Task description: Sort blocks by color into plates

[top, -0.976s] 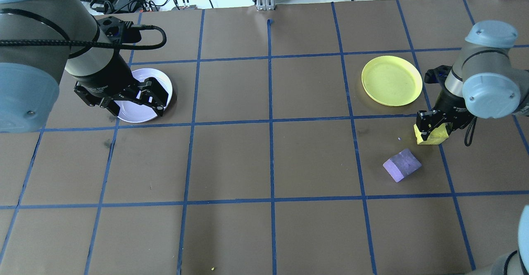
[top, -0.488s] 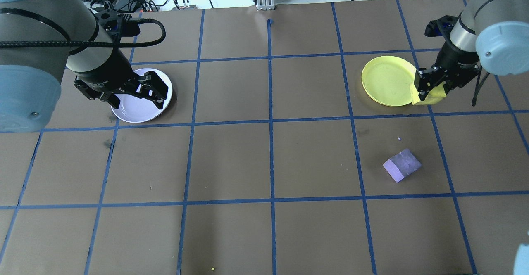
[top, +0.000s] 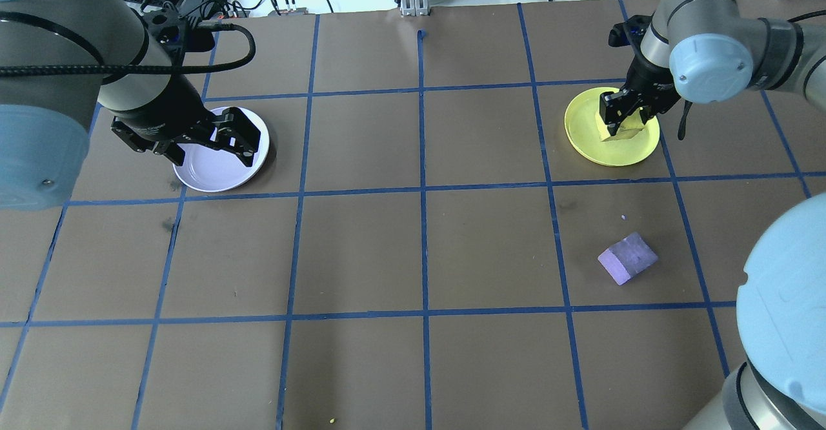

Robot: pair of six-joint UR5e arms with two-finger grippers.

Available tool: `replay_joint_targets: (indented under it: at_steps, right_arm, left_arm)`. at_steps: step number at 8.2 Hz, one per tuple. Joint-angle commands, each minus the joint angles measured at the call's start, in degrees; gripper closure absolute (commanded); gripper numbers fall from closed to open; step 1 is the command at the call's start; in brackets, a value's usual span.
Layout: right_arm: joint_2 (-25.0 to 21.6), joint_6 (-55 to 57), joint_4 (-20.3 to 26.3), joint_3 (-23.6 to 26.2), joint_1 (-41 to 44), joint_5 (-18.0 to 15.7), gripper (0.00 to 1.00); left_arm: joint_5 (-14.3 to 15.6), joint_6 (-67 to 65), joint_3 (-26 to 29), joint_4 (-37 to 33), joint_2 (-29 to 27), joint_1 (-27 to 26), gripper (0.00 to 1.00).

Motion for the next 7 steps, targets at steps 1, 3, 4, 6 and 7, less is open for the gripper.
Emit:
replay_joint_targets:
  at_steps: [1, 3, 4, 6, 7]
  right_arm:
    - [1.79, -0.25, -1.63, -0.13, 0.29, -0.47, 0.19]
    - [1.09, -0.07, -1.54, -0.48, 0.11, 0.15, 0.0]
    - [-0.31, 0.1, -1.28, -0.31, 0.2, 0.24, 0.0]
    - [-4.52, 0.28, 6.04, 1.79, 0.29, 0.41, 0.0]
    - [-9.15, -0.59, 9.5, 5.37, 0.29, -0.2, 0.0]
  left_arm:
    - [0.0, 0.31, 0.02, 0.05, 1.88, -0.09, 0.0]
    - [0.0, 0.05, -1.02, 0.05, 2.5, -0.09, 0.0]
    - [-0.18, 0.14, -1.12, 0.13, 3.11, -0.09, 0.0]
    - [0.0, -0.03, -1.38, 0.05, 2.85, -0.09, 0.0]
    - [0.0, 0.31, -1.29, 0.05, 3.72, -0.09, 0.0]
